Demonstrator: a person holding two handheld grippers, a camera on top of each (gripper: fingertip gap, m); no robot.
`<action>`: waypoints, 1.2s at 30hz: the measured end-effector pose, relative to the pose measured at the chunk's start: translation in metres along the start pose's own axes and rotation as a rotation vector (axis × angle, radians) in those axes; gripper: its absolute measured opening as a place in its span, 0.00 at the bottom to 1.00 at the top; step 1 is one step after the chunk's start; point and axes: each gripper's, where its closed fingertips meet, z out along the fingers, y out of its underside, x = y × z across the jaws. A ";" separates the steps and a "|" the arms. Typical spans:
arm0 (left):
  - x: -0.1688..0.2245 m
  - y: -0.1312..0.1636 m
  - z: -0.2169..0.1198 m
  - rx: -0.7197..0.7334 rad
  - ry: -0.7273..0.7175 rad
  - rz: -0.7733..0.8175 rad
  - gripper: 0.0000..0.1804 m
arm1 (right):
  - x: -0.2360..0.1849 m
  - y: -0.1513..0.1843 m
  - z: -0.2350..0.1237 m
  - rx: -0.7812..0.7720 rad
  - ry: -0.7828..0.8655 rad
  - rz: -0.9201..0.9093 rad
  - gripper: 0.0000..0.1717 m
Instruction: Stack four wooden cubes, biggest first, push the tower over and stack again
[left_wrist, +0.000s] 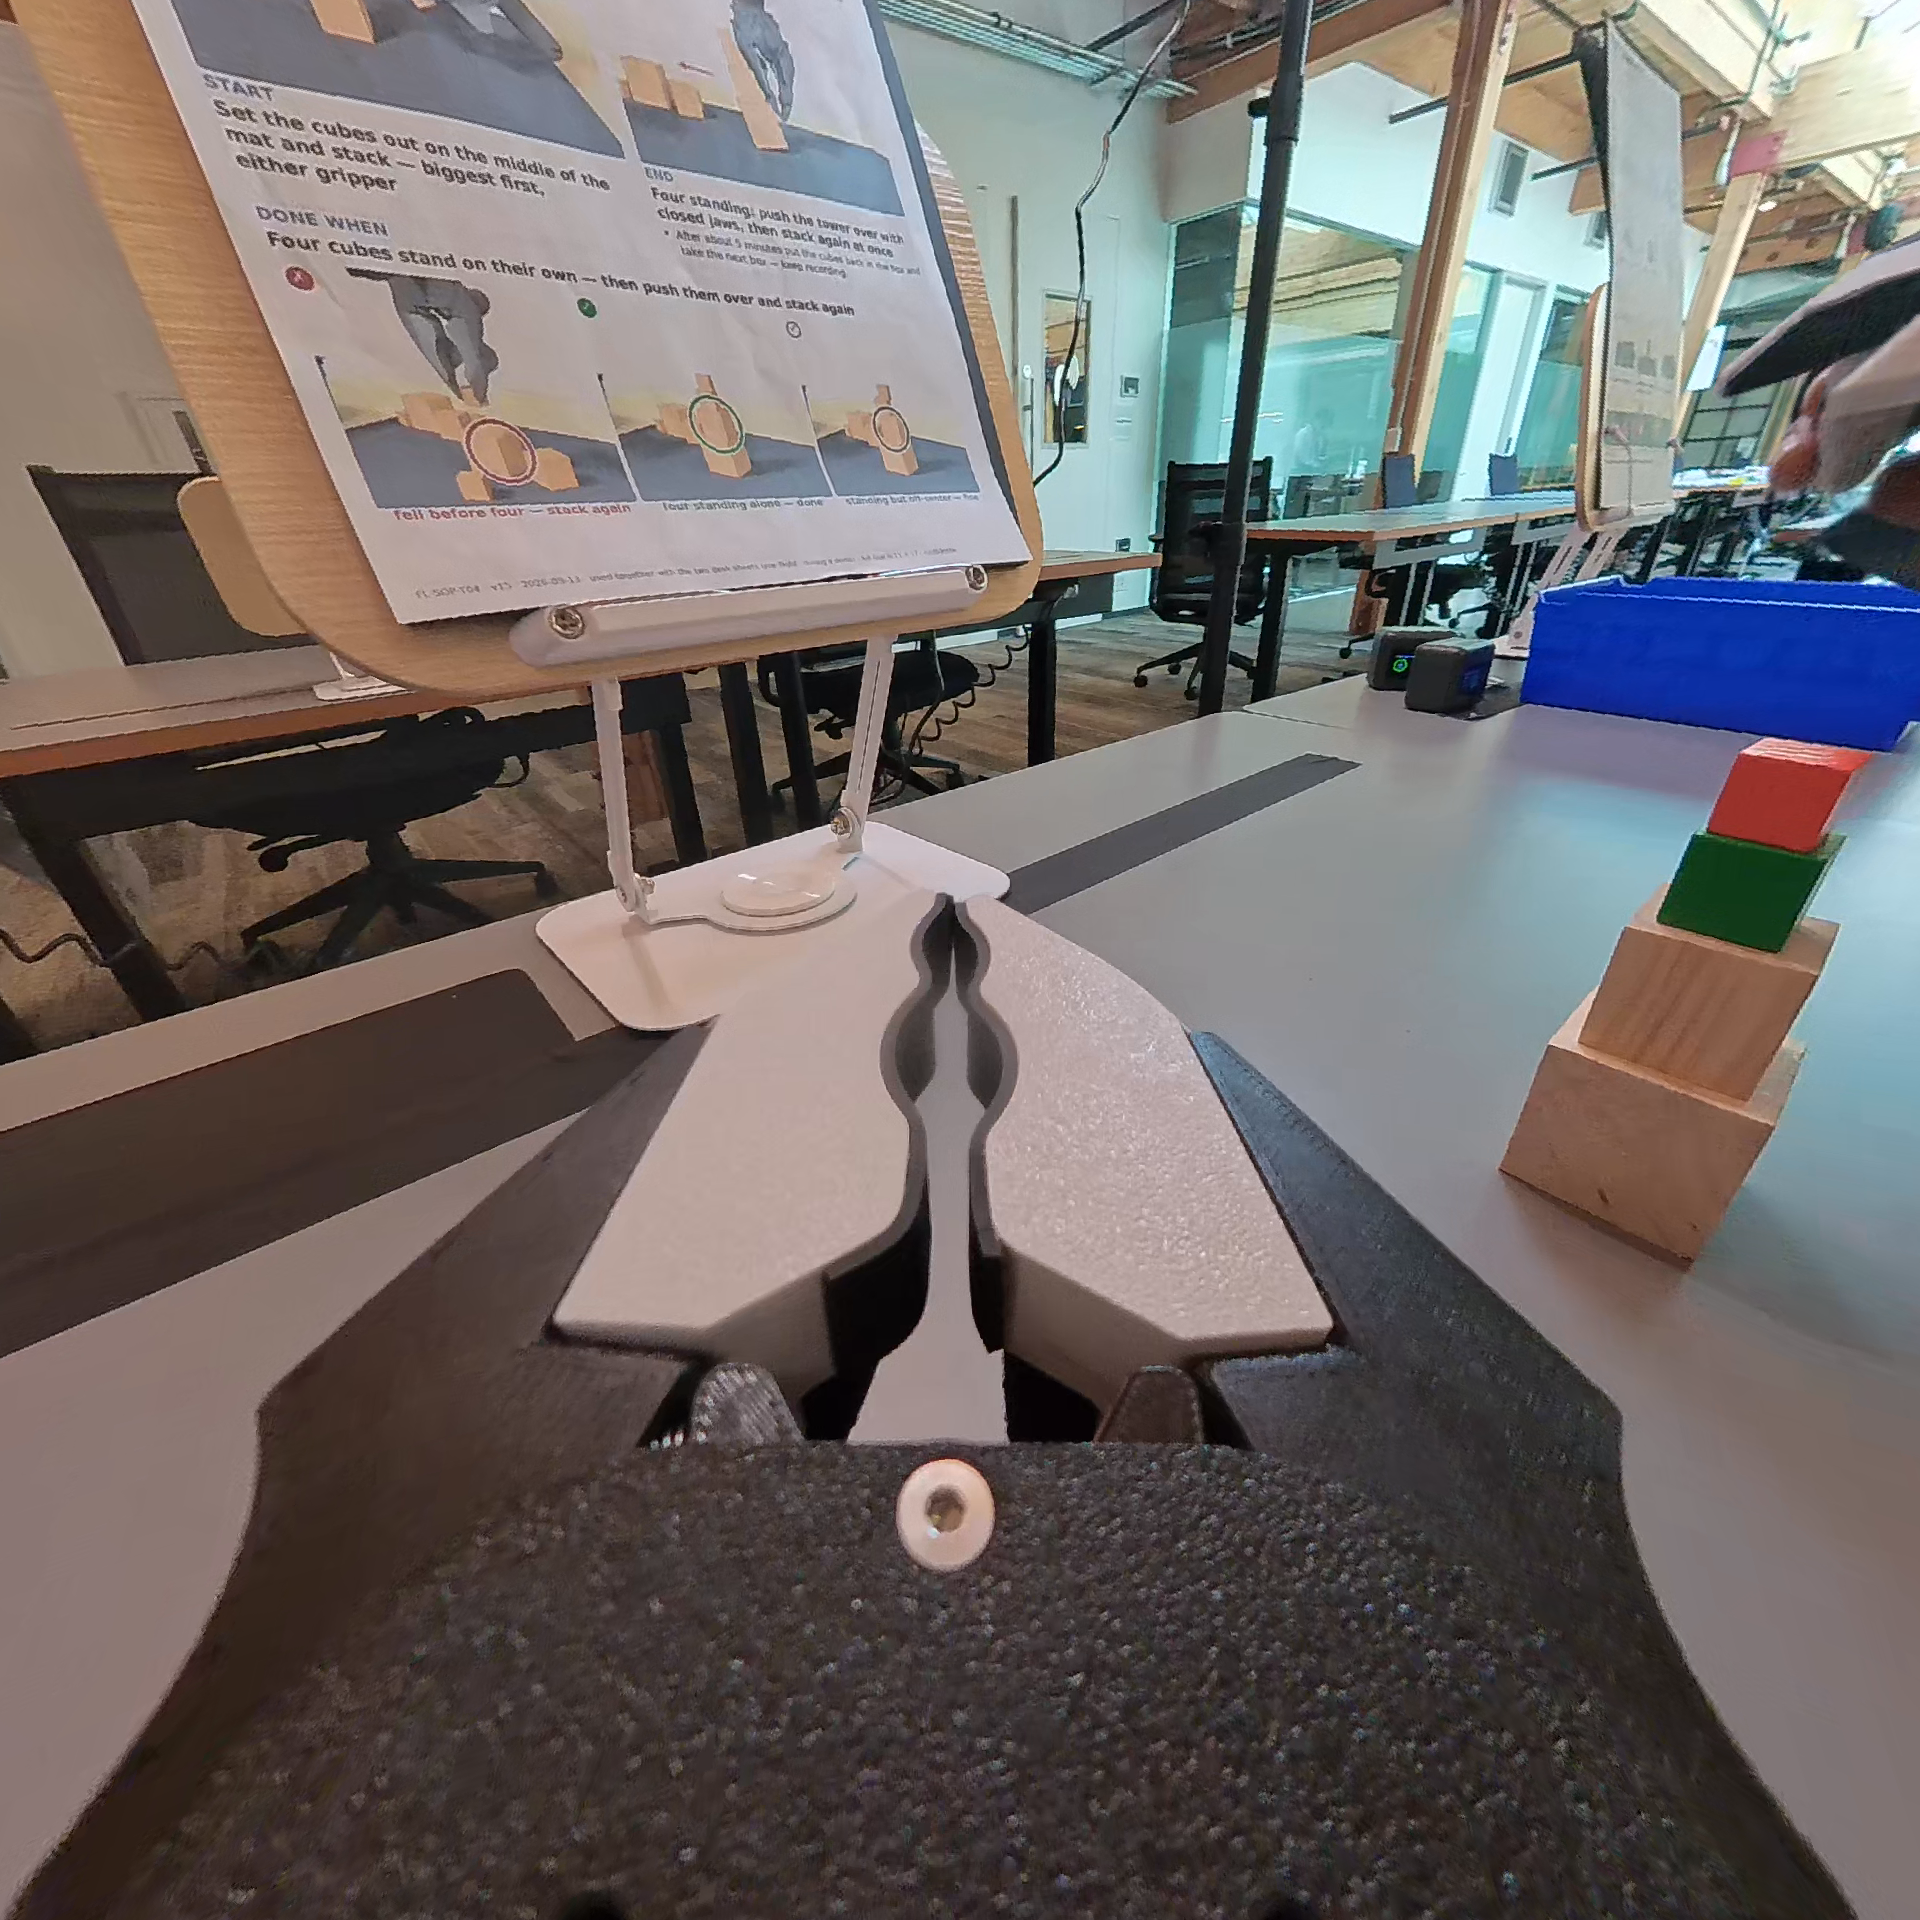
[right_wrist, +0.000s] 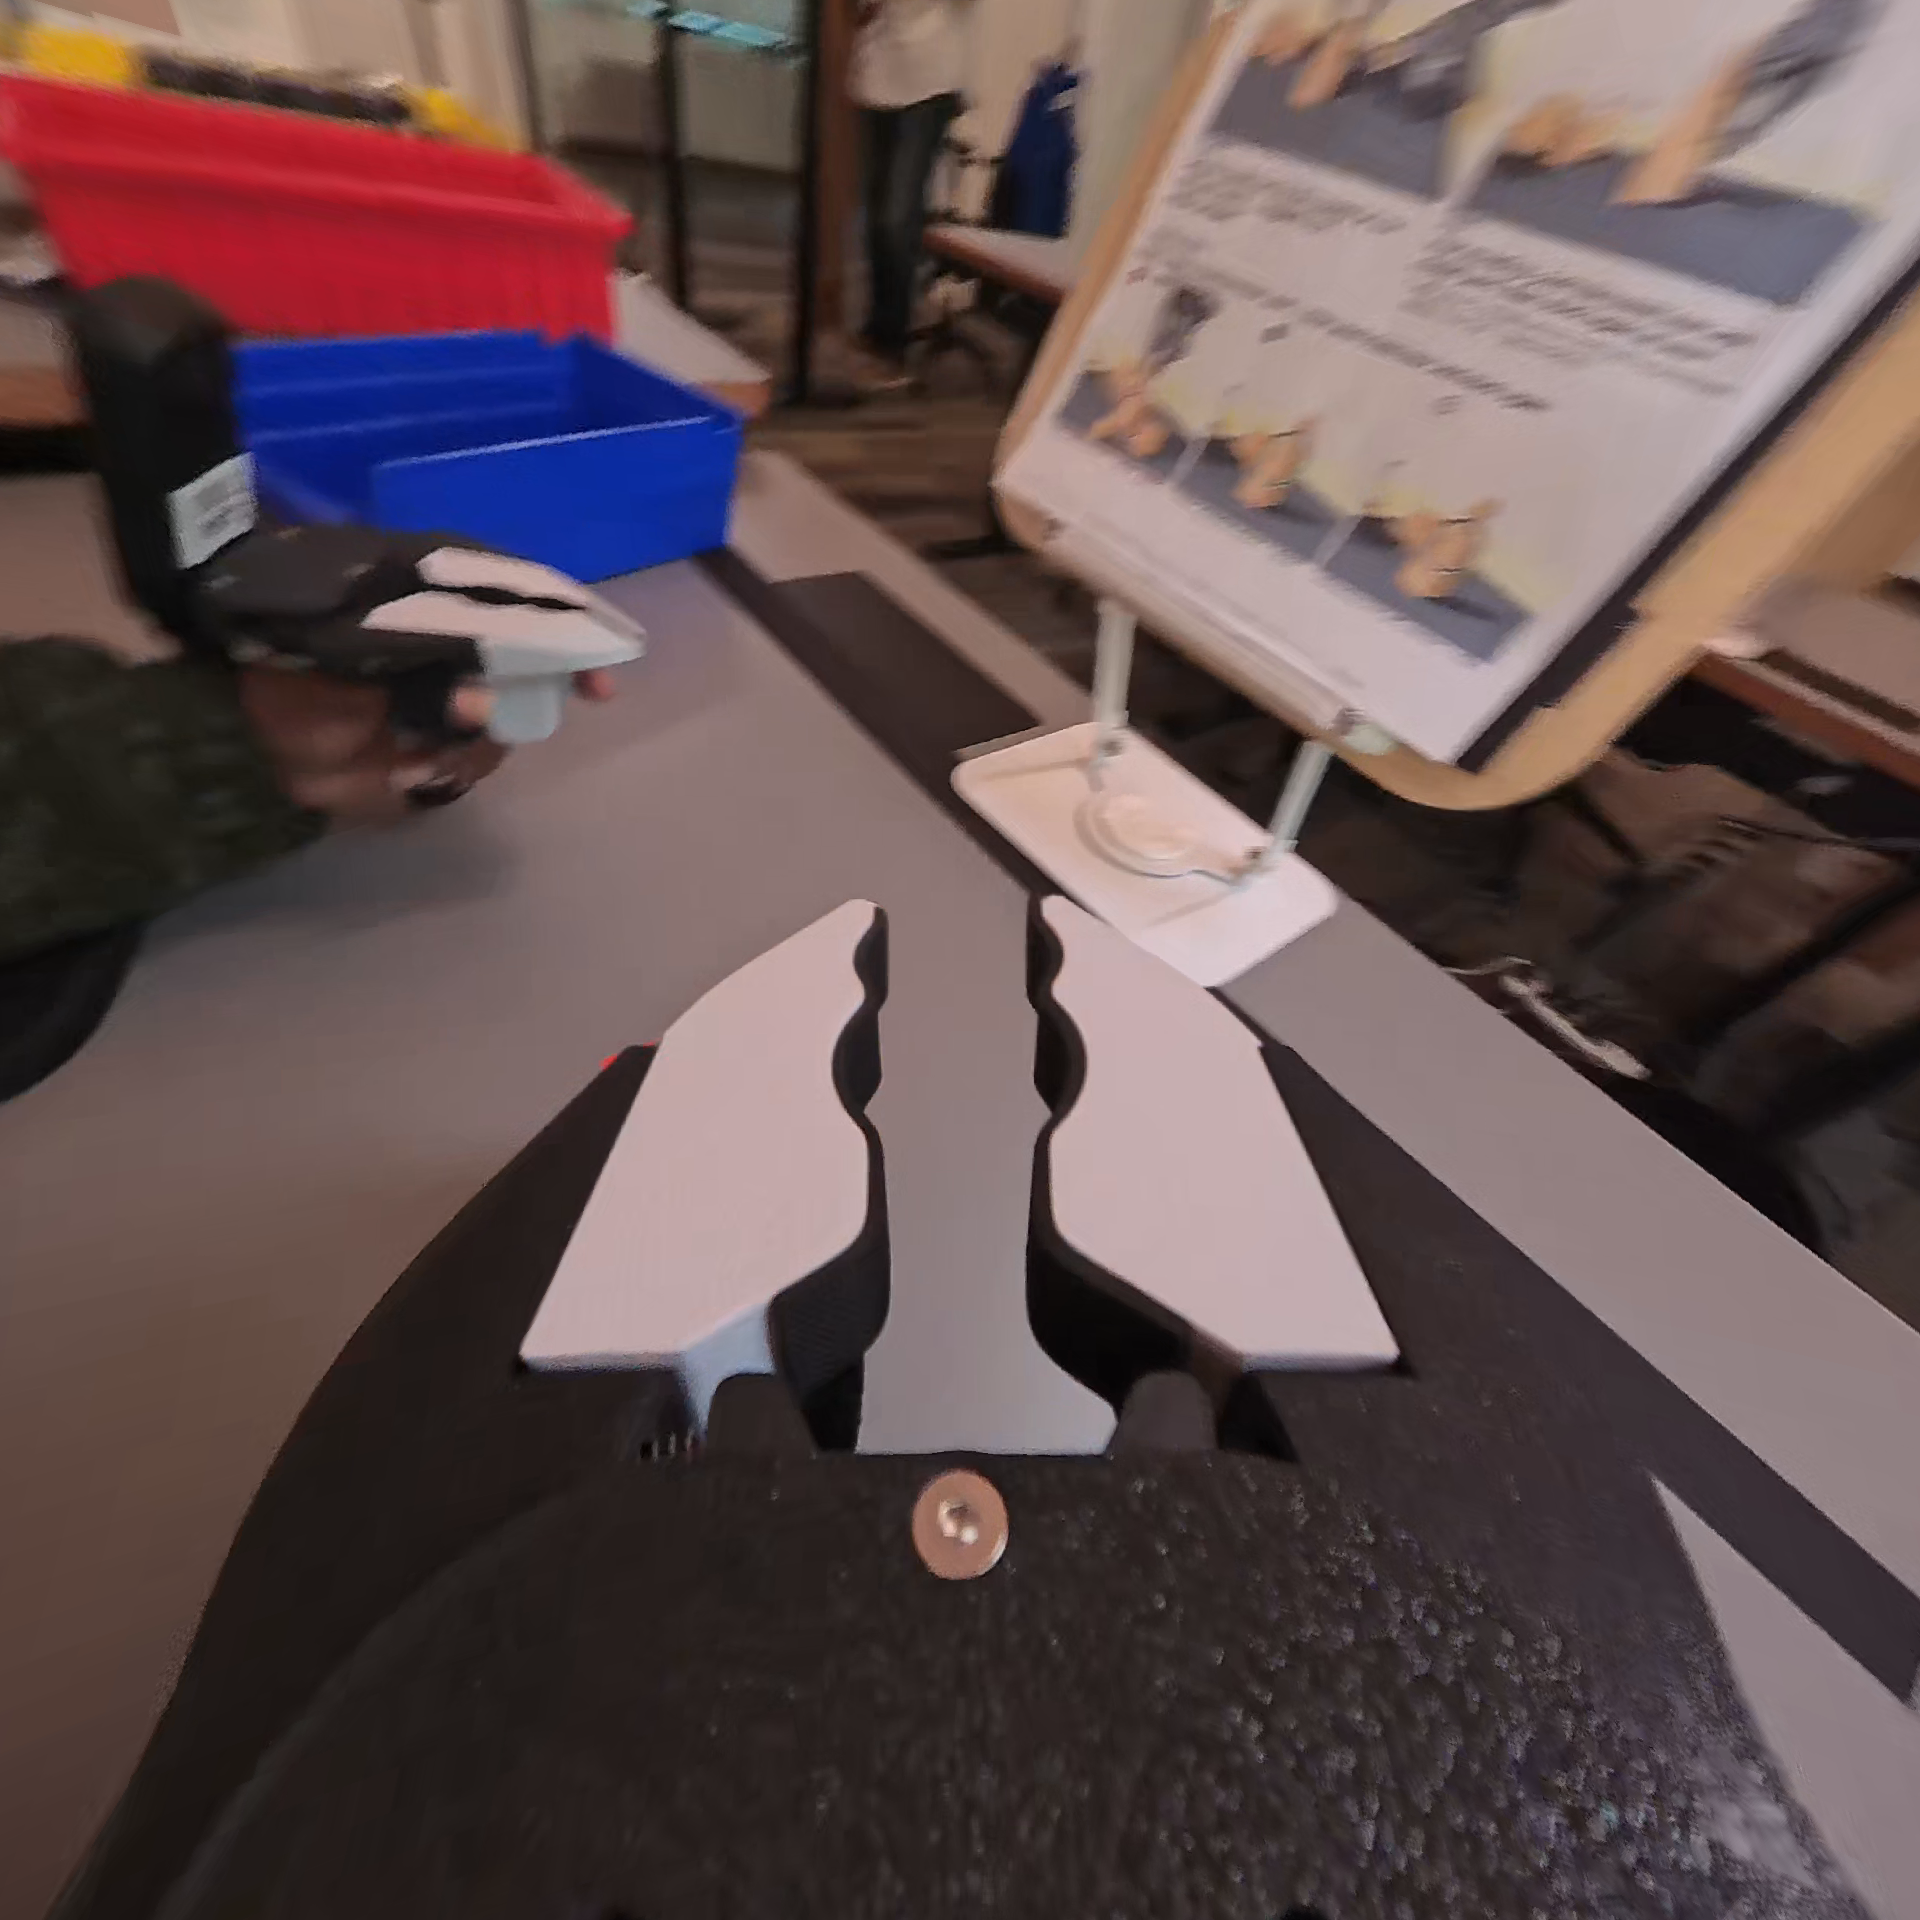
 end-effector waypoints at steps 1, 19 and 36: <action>-0.001 0.000 0.000 -0.001 -0.007 0.001 0.00 | 0.008 0.000 -0.005 0.021 0.074 0.020 0.11; -0.001 -0.017 -0.003 0.027 -0.074 0.026 0.00 | 0.023 0.081 -0.054 0.117 0.589 0.154 0.00; 0.009 -0.032 -0.048 0.014 -0.136 -0.036 0.00 | 0.018 0.101 -0.051 0.088 0.563 0.156 0.01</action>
